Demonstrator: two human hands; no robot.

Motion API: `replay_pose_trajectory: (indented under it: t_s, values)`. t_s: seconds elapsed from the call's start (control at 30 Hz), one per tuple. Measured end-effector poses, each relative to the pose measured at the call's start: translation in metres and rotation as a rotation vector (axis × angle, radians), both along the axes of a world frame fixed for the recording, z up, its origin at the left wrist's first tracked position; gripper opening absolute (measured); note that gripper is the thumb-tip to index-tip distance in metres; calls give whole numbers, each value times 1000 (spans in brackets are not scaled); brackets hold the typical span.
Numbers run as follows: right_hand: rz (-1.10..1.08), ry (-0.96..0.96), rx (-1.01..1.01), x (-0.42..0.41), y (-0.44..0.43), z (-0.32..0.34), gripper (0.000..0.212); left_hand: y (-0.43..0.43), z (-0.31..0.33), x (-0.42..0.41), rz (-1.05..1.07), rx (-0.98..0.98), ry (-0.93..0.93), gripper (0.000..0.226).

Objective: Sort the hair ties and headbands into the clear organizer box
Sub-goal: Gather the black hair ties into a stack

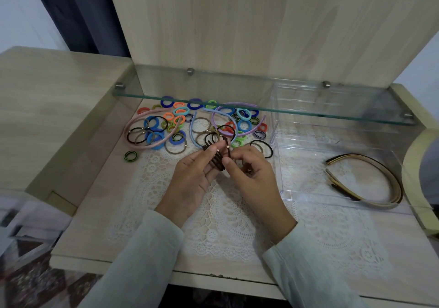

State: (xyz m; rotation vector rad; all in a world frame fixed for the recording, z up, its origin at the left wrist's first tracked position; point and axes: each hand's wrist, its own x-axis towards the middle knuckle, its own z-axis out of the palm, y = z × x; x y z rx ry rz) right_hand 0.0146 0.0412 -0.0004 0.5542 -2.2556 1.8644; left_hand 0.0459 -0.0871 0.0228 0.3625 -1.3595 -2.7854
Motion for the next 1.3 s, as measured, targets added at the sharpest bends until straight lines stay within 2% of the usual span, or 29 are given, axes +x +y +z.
replay_pose_trajectory:
  t_s: [0.2, 0.47, 0.87, 1.03, 1.3]
  values:
    - [-54, 104, 87, -1, 0, -2, 22, 0, 0, 0, 10, -12, -17, 22]
    - [-54, 197, 125, -1, 0, -5, 24, 0, -1, 0, -40, -33, 21, 29]
    - [-46, 143, 90, 0, -1, -5, 24, -2, 0, 2, -137, 31, 50, 50]
    - [-4, 136, 83, 2, -3, -2, 10, -3, 5, 3, -169, 103, 29, 60]
    - [80, 53, 124, 9, -3, 4, 9, -4, 6, 4, -174, 61, 39, 65]
